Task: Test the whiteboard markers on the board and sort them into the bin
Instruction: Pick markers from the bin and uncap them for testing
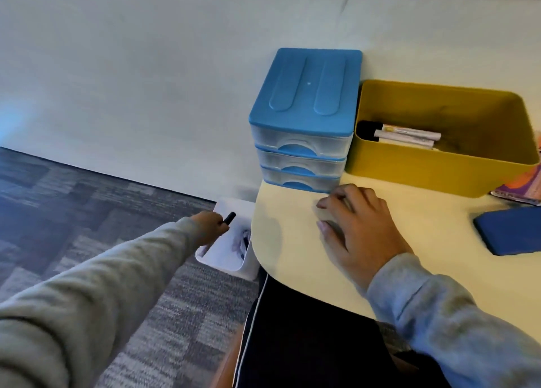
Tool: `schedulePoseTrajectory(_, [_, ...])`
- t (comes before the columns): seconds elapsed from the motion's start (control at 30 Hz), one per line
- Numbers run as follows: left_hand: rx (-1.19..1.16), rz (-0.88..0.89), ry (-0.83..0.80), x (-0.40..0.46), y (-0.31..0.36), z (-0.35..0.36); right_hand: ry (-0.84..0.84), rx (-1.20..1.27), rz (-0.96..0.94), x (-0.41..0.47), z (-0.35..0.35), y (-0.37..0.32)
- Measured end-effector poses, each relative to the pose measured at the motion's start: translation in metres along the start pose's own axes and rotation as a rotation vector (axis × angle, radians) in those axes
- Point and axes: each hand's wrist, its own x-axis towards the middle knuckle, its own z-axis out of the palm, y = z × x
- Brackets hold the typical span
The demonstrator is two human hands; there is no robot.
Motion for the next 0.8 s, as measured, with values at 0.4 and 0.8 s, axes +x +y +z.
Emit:
schedulePoseTrajectory(0.4, [0.023, -0.145, -0.08, 0.049, 0.011, 0.027, -0.031, 0.012, 0.025, 0.002, 0.003, 0.0])
schedulePoseTrajectory(0.8, [0.197, -0.063, -0.193, 0.028, 0.024, 0.015, -0.002, 0.004, 0.01, 0.002, 0.004, 0.001])
